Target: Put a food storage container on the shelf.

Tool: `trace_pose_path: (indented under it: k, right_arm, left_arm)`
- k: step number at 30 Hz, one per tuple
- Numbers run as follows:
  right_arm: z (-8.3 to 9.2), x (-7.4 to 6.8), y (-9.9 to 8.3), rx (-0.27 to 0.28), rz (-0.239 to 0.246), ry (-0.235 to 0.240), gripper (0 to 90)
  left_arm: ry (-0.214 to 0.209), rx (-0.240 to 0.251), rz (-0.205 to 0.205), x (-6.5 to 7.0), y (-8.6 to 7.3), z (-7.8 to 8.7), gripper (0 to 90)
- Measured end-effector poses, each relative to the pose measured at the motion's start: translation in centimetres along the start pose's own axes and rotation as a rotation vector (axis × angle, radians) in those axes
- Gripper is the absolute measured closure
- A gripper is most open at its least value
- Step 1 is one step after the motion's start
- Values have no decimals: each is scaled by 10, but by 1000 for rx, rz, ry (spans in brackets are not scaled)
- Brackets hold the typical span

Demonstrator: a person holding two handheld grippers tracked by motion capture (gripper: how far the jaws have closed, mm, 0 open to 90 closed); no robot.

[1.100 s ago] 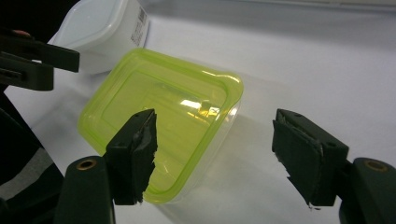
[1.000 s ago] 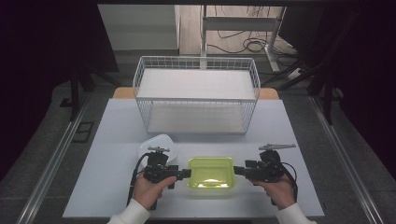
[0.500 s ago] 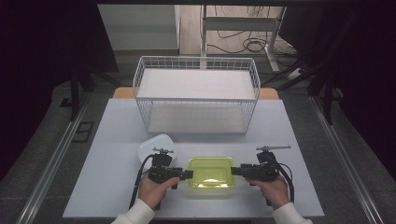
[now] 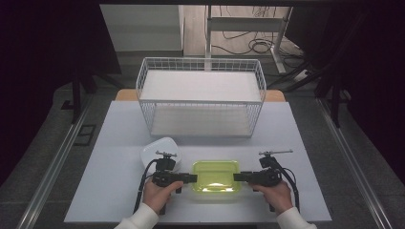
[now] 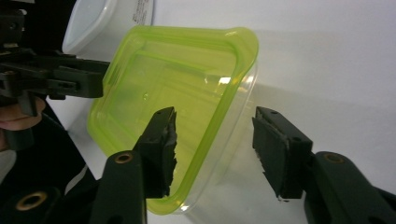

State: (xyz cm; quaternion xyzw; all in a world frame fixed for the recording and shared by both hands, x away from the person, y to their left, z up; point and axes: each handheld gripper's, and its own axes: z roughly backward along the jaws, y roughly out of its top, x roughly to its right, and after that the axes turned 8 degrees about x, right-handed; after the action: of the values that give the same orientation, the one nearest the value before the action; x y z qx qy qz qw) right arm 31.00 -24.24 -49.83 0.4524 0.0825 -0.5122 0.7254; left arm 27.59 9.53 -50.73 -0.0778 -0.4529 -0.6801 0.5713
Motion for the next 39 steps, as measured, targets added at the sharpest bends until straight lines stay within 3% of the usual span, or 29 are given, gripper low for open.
trace_pose_path:
  k: [5,8,12,22,26,39]
  right_arm:
    - [-7,1,-2,-37,-19,37,612]
    - [-6,2,-2,-41,-24,25,691]
    - [-3,6,-3,-33,-90,48,744]
    - [5,0,-3,-10,-55,53,792]
    - [8,-6,-1,2,-7,45,792]
    - [18,-23,4,52,80,69,790]
  left_arm:
    - [-20,-10,23,1,-1,-6,633]
    - [-37,-9,40,0,-1,-5,693]
    - [-56,11,46,1,-1,-1,744]
    - [-68,30,24,5,-3,6,788]
    - [-79,40,11,7,-2,9,789]
    - [-82,91,-79,21,3,31,786]
